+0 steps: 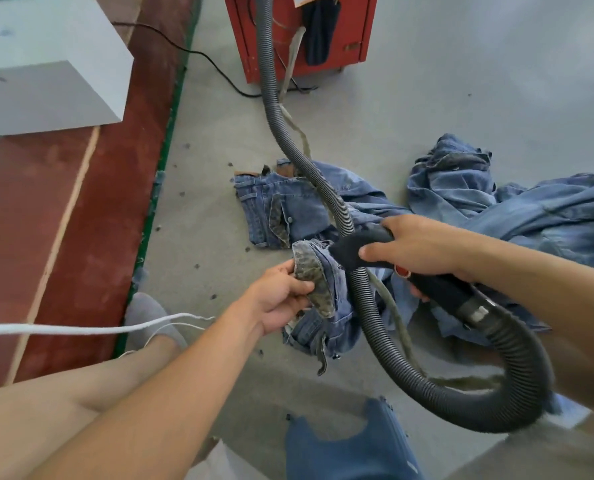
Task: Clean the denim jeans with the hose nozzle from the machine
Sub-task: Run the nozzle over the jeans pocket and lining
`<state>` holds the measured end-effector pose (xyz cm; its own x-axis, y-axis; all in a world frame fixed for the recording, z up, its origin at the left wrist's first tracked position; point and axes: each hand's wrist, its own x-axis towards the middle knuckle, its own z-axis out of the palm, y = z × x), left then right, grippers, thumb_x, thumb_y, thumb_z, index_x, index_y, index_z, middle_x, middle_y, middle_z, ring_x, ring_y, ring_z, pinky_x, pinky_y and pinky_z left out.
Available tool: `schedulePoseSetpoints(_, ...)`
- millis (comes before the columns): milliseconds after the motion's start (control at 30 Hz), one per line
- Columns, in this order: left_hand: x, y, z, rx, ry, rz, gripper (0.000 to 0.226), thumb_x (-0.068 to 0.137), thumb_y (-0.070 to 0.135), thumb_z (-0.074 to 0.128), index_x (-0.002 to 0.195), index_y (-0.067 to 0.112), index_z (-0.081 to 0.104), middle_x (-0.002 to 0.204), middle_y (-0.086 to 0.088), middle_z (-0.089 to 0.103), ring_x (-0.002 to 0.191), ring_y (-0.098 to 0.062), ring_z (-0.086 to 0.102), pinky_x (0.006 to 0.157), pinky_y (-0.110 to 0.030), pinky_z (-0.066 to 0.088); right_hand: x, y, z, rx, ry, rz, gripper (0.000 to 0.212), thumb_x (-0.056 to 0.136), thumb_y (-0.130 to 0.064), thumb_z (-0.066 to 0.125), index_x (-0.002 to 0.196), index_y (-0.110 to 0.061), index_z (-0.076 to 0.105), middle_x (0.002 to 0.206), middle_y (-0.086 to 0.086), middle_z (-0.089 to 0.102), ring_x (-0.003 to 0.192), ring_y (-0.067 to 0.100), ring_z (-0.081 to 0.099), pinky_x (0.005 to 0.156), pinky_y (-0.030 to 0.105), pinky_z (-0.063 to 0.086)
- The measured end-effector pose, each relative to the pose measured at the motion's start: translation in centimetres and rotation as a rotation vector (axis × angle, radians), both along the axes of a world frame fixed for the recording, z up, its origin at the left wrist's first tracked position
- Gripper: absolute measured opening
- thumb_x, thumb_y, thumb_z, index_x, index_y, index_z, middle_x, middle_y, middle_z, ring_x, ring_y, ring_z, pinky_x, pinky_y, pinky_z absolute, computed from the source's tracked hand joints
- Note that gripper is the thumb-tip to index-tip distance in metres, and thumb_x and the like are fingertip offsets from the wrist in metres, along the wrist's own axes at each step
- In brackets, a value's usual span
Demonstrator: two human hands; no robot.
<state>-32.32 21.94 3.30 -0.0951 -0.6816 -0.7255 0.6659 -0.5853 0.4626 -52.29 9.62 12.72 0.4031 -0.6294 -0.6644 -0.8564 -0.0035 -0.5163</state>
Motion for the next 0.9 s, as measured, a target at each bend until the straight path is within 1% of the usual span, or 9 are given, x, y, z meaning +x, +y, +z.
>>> schedulePoseSetpoints(200, -0.5, 0.5, -0.4, -0.035, -0.003, -0.216, 0.056, 0.086, -0.029, 0.041, 0.121, 0.006, 0.066, 0.104, -0.015, 0.076, 0.095, -0.028, 0.074, 0.080, -0.040, 0.063, 2.1, 0.6, -1.1, -0.161, 0.021, 0.091, 0.031, 0.094, -0.048, 0.067, 0.090, -0.018, 0.064, 0.075, 0.004, 0.070, 0.059, 0.017, 0.066, 0.054, 0.032, 0.051)
schedulePoseSetpoints(333, -0.6, 1.6, -1.4, 0.110, -0.501, -0.650, 0.060, 0.081, -0.022, 0.040, 0.108, 0.020, 0.073, 0.103, -0.006, 0.076, 0.093, -0.023, 0.072, 0.071, -0.034, 0.062, 0.6, -2.3, 1.3, -0.159, -0.010, -0.043, 0.024, 0.097, -0.039, 0.070, 0.099, -0.017, 0.062, 0.069, 0.007, 0.068, 0.043, 0.018, 0.066, 0.041, 0.032, 0.056)
schedulePoseSetpoints(400, -0.6, 2.9, -2.3, 0.199, -0.684, -0.853, 0.042, 0.089, -0.009, 0.045, 0.117, 0.015, 0.065, 0.116, -0.009, 0.069, 0.104, -0.026, 0.068, 0.087, -0.045, 0.061, 0.1, -3.6, 3.3, -0.321, -0.042, -0.001, 0.022, 0.096, -0.042, 0.069, 0.102, -0.024, 0.058, 0.072, 0.005, 0.068, 0.041, 0.014, 0.066, 0.038, 0.028, 0.051)
schedulePoseSetpoints(500, -0.5, 3.7, -3.1, 0.419, -0.479, -0.864, 0.028, 0.094, 0.020, 0.053, 0.122, 0.015, 0.055, 0.136, -0.014, 0.057, 0.132, -0.034, 0.052, 0.112, -0.068, 0.035, -0.2, -5.2, 6.7, -0.719, -0.113, 0.122, 0.033, 0.092, -0.050, 0.070, 0.112, -0.028, 0.056, 0.080, -0.002, 0.064, 0.056, 0.020, 0.062, 0.057, 0.030, 0.045)
schedulePoseSetpoints(567, -0.3, 3.3, -3.6, 0.535, -0.313, -0.774, 0.063, 0.092, 0.057, 0.056, 0.136, 0.012, 0.051, 0.157, -0.016, 0.044, 0.148, -0.040, 0.034, 0.118, -0.075, 0.009, -0.4, -5.4, 8.1, -0.949, -0.178, 0.197, 0.043, 0.092, -0.048, 0.072, 0.124, -0.026, 0.055, 0.085, -0.003, 0.058, 0.065, 0.024, 0.051, 0.069, 0.033, 0.038)
schedulePoseSetpoints(633, 0.0, 2.6, -4.4, 0.612, -0.321, -0.684, 0.102, 0.084, 0.086, 0.047, 0.160, 0.020, 0.029, 0.168, -0.015, 0.026, 0.155, -0.041, 0.021, 0.117, -0.073, 0.004, -0.5, -5.0, 8.8, -1.102, -0.228, 0.226, 0.046, 0.090, -0.047, 0.073, 0.128, -0.027, 0.054, 0.083, -0.005, 0.052, 0.064, 0.018, 0.041, 0.071, 0.032, 0.035)
schedulePoseSetpoints(700, 0.3, 2.3, -5.0, 0.627, -0.402, -0.653, 0.097, 0.092, 0.082, 0.039, 0.162, 0.018, 0.025, 0.166, -0.015, 0.031, 0.149, -0.038, 0.035, 0.117, -0.065, 0.024, -0.3, -4.6, 8.5, -1.083, -0.233, 0.251, 0.046, 0.090, -0.045, 0.074, 0.128, -0.028, 0.055, 0.078, -0.002, 0.054, 0.063, 0.019, 0.040, 0.068, 0.032, 0.034)
schedulePoseSetpoints(767, 0.4, 2.4, -6.1, 0.591, -0.535, -0.623, 0.075, 0.101, 0.060, 0.050, 0.156, 0.010, 0.038, 0.152, -0.017, 0.052, 0.121, -0.033, 0.058, 0.094, -0.048, 0.049, -0.3, -4.2, 7.2, -0.917, -0.179, 0.294, 0.043, 0.089, -0.044, 0.076, 0.125, -0.030, 0.056, 0.076, 0.001, 0.059, 0.063, 0.023, 0.049, 0.063, 0.033, 0.039)
schedulePoseSetpoints(900, 0.7, 2.6, -8.4, 0.512, -0.678, -0.555, 0.053, 0.094, 0.018, 0.073, 0.139, 0.008, 0.047, 0.133, -0.013, 0.061, 0.114, -0.027, 0.056, 0.105, -0.043, 0.044, -0.7, -2.8, 4.0, -0.664, 0.029, 0.438, 0.035, 0.089, -0.057, 0.065, 0.117, -0.040, 0.052, 0.080, -0.008, 0.065, 0.067, 0.016, 0.060, 0.059, 0.032, 0.043)
